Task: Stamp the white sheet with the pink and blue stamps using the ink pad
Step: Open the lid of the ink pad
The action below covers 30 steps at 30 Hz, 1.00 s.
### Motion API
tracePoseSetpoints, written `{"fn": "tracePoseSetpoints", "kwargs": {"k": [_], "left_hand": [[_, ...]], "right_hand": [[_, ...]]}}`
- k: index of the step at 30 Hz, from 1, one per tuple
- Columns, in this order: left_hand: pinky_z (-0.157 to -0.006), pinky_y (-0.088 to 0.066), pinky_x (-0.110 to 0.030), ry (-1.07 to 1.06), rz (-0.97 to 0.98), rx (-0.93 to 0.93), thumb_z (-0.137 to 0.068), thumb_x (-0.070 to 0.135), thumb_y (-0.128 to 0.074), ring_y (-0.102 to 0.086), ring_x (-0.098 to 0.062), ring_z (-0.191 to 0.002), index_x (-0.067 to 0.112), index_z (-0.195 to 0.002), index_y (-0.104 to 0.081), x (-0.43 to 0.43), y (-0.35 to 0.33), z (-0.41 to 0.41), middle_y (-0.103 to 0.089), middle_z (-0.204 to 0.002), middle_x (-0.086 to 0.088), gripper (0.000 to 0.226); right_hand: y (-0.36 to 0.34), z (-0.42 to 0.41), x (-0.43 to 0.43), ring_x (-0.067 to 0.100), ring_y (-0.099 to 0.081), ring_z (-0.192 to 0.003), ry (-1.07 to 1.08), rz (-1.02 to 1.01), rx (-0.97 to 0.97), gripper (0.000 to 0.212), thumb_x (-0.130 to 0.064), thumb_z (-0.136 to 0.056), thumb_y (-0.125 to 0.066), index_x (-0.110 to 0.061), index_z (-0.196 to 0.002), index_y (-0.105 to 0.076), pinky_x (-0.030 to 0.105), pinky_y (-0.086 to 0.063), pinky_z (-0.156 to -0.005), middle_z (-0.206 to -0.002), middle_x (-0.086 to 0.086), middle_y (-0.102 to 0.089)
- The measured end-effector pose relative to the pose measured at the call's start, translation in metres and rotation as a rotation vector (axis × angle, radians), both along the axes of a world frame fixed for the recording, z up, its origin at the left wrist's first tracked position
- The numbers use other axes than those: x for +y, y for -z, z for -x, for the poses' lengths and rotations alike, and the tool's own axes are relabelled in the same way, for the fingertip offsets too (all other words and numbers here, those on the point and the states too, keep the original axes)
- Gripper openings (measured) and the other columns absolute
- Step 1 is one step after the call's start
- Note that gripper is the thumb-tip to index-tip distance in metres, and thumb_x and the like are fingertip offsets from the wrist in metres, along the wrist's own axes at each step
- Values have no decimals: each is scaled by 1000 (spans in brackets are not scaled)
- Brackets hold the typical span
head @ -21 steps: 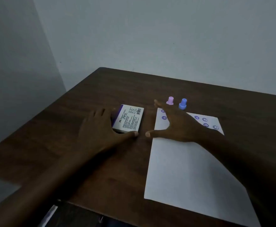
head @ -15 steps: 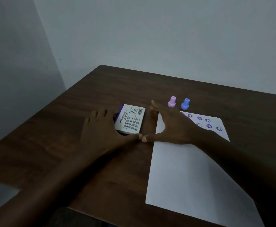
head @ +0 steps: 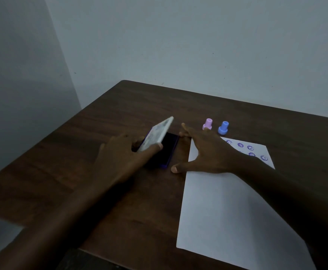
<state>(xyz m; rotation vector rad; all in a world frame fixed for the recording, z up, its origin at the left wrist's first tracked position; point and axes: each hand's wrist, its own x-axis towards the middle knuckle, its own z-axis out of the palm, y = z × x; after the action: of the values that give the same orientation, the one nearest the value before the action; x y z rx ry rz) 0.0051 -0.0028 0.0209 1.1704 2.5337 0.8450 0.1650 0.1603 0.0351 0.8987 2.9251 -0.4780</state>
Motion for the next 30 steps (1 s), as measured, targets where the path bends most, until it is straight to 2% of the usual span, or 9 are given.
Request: {"fn": "tracePoseSetpoints", "kwargs": {"k": [2,3,6,9,11,15,19,25,30], "left_hand": [[-94,-51,-47,-50,-98,-277,-81,75,-46,-65,-16,-94,32,-102,-69,-3,-11,5,-71,-107,3,53],[-96,-51,-49,-78,-130,-410,-88,65,-47,-66,-21,-96,32,-105,-67,-4,-16,9,-70,-109,-2,42],[-101,-46,-47,-173,-176,-701,-97,45,-46,-63,-26,-98,18,-136,-53,-4,-25,21,-64,-114,-10,48],[-87,-44,-38,-236,-203,-833,-100,39,-44,-59,-21,-84,12,-140,-47,-2,-28,28,-60,-99,-8,49],[-87,-43,-39,-262,-184,-823,-100,39,-44,-58,-22,-84,11,-141,-45,0,-26,33,-60,-101,-9,49],[-101,-44,-46,-239,-169,-622,-103,32,-42,-57,-33,-108,12,-143,-44,2,-20,40,-57,-125,-18,45],[-74,-42,-36,-292,-171,-539,-100,54,-36,-56,-22,-79,14,-129,-57,-4,-17,51,-61,-93,-11,54],[-57,-40,-28,-275,-149,-339,-96,52,-47,-57,-18,-72,20,-97,-67,-13,-4,63,-64,-86,-7,38],[-61,-41,-27,-243,-98,-175,-97,46,-52,-53,-10,-70,15,-117,-69,-12,-2,60,-62,-85,3,40]], "right_hand": [[0,1,1,24,-26,-145,2,5,0,121,-80,-60,-64,-30,-154,-6,48,-24,-118,-157,-6,-31],[-1,2,0,24,-26,-145,1,3,-6,121,-82,-59,-63,-31,-154,-7,48,-25,-117,-157,-5,-31],[-4,5,-4,21,-26,-145,-3,-10,-14,116,-79,-62,-62,-29,-153,-10,44,-19,-118,-159,-5,-28],[-12,7,-14,23,-18,-148,9,-26,-34,114,-74,-67,-63,-26,-154,-6,44,-8,-119,-160,-4,-25],[-15,7,-19,26,-10,-149,27,-37,-54,115,-74,-68,-63,-26,-154,-4,46,-5,-119,-162,-3,-19],[-14,9,-23,28,-5,-149,41,-69,-87,116,-77,-67,-60,-27,-154,-1,48,0,-119,-163,-2,-14],[-12,11,-24,29,-7,-149,64,-64,-75,117,-78,-66,-59,-28,-154,0,48,-2,-119,-162,-2,-16],[-10,10,-24,30,-9,-149,73,-62,-61,119,-80,-63,-59,-29,-154,0,48,-6,-119,-162,-3,-19],[-10,11,-23,31,-11,-149,74,-75,-69,118,-80,-64,-58,-29,-154,-1,49,-5,-118,-160,-1,-24]]}}
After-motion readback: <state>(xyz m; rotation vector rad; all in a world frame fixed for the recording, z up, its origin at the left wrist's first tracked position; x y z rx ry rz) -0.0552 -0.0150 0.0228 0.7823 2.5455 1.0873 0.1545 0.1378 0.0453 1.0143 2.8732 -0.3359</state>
